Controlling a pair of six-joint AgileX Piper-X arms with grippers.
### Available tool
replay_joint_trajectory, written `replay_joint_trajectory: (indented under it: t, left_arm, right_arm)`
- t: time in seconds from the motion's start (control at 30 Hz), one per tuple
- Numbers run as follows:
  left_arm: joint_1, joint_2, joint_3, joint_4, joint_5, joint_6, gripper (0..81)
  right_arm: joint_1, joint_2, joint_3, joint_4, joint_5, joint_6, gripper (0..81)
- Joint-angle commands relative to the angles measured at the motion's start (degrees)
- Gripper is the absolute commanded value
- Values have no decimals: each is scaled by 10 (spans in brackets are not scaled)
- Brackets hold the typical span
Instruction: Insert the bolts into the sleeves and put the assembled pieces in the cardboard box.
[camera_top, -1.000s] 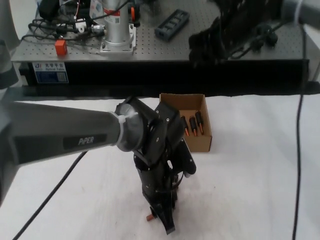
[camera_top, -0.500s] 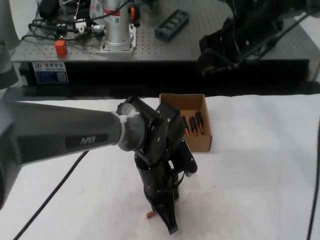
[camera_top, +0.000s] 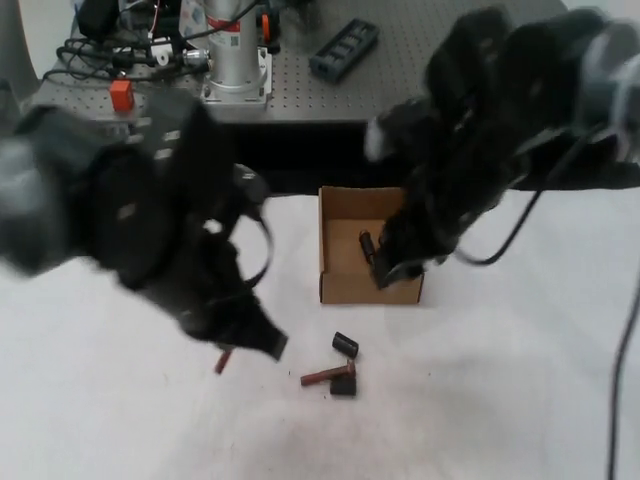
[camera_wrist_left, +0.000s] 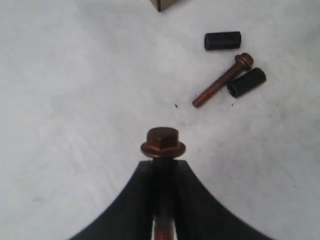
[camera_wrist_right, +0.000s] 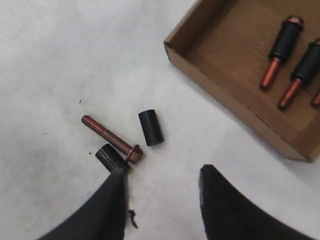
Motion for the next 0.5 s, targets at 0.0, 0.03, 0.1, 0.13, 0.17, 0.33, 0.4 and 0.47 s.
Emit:
replay_joint_trajectory:
  t: [0.0, 0.03, 0.1, 0.13, 0.17, 0.33, 0.4, 0.47]
  left_arm:
    - [2, -1, -2, -10, 1, -10, 7]
    - [2, -15, 6, -10, 1, -11, 7]
    - [2, -42, 22, -10, 1, -12, 7]
    - [2, -50, 28, -10, 1, -12, 7]
    - [2, -59, 32, -8, 1, -12, 7]
    - [2, -69, 37, 4, 1, -12, 7]
    - [2, -69, 37, 4, 1, -12, 7]
    - [2, -69, 37, 4, 1, -12, 7]
  right_arm:
    - [43, 54, -16, -36, 65, -37, 331]
    - [49, 69, -23, -32, 70, -43, 331]
    - [62, 108, -46, -22, 87, -51, 331]
    - [66, 126, -54, -17, 92, -58, 331]
    - [70, 143, -65, -13, 99, -59, 331]
    - [78, 200, -106, -9, 126, -70, 331]
    - [78, 210, -112, -8, 133, -72, 331]
    - [78, 217, -113, -10, 139, -74, 325]
